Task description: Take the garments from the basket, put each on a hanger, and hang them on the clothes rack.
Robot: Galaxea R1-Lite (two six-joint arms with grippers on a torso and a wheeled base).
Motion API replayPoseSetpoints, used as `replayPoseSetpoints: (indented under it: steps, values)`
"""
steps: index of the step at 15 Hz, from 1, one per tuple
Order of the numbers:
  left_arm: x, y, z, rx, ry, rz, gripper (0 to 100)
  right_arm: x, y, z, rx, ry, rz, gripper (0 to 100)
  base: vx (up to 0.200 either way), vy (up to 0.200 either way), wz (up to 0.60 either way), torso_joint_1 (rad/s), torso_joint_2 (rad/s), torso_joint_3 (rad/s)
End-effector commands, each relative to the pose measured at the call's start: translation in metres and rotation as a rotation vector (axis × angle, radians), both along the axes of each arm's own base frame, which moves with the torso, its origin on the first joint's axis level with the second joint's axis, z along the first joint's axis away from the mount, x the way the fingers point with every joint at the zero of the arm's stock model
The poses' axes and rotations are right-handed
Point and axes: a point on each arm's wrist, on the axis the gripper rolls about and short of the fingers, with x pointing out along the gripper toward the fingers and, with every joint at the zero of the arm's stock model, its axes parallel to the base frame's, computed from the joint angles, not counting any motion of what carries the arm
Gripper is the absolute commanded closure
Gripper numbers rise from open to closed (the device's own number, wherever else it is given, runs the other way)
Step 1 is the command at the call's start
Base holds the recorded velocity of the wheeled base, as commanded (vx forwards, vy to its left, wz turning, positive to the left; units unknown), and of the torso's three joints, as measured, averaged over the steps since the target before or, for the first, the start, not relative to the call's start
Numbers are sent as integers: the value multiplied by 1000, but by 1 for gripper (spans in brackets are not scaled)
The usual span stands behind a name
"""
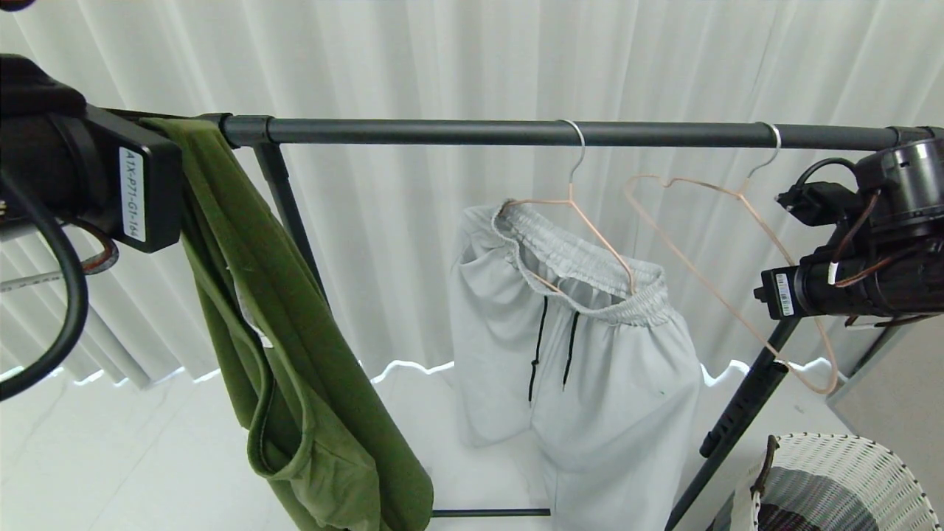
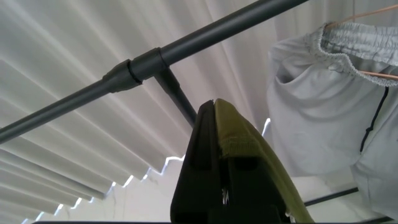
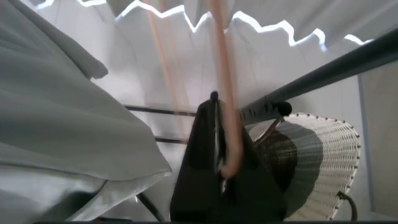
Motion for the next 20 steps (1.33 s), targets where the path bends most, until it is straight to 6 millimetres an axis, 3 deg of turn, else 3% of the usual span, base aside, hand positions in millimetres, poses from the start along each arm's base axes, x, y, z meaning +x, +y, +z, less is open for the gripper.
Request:
replayPoseSetpoints:
  steps: [1,8,15,20]
  values:
    - [0,0,0,1,1,0,100,1,0,-1,1,6,1,100,0,0,0,0,0,0]
    - [1,-1,-1,3,4,1,100,-6,-2,17,39,-103,-1,100,0,0,0,0,0,0]
    - [0,0,-1,3,4,1,100,-57,-14,34,85,-179,40,100,0,0,0,0,0,0]
    - [0,0,-1,16,2,2,100,-87,-22,34,93,-207,46,100,-40,0,0,0,1,0]
